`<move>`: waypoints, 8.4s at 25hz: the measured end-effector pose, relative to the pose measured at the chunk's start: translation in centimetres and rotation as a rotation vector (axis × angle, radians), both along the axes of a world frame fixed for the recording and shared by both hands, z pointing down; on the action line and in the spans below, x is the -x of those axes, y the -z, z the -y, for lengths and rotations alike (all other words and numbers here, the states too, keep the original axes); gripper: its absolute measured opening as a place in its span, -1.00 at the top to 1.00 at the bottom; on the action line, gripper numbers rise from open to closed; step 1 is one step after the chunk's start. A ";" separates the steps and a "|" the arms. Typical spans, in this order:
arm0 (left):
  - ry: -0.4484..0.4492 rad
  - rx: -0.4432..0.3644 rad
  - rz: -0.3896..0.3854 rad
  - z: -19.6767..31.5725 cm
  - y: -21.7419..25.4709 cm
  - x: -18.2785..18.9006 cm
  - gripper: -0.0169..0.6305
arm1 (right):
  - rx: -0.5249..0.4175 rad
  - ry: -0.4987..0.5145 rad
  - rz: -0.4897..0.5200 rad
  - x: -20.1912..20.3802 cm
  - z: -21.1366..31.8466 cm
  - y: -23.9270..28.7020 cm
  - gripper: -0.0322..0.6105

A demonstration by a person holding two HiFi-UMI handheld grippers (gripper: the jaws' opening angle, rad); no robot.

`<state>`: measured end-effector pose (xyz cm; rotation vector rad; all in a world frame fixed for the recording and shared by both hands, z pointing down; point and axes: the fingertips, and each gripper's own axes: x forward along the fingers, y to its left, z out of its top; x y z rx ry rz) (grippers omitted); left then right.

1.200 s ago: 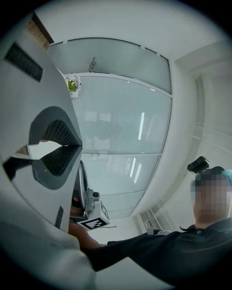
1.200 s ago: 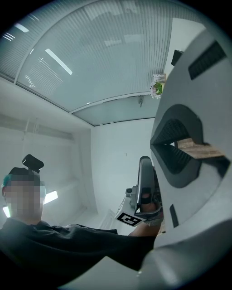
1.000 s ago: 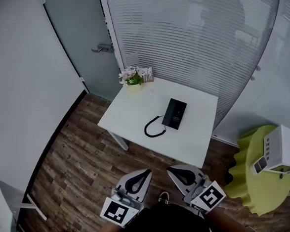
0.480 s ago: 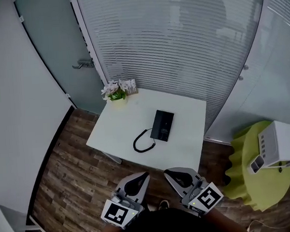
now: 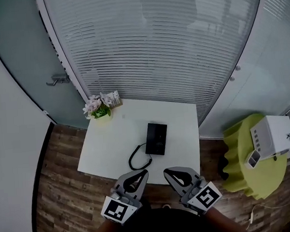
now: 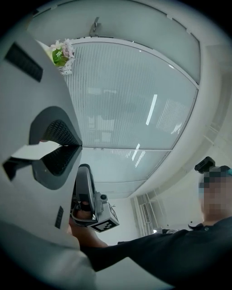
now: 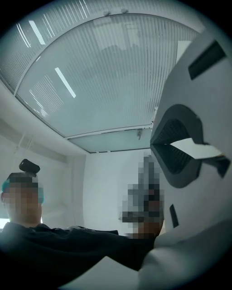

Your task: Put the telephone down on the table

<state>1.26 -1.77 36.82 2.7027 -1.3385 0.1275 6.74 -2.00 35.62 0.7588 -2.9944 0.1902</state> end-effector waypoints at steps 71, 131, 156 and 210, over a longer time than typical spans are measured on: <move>-0.281 0.845 -0.077 24.6 -33.5 0.8 0.49 | 0.322 -0.264 -0.216 2.2 22.2 -18.1 0.83; -0.298 0.792 -0.159 19.4 -19.7 14.6 0.71 | 0.329 -0.108 -0.151 12.3 17.9 -14.4 0.83; -0.318 0.936 -0.073 17.3 -28.2 29.5 0.71 | 0.393 -0.187 -0.186 26.6 16.3 -18.3 0.83; -0.074 0.917 0.258 21.1 -36.6 39.4 0.51 | 0.474 -0.013 -0.320 37.0 15.1 -22.8 0.83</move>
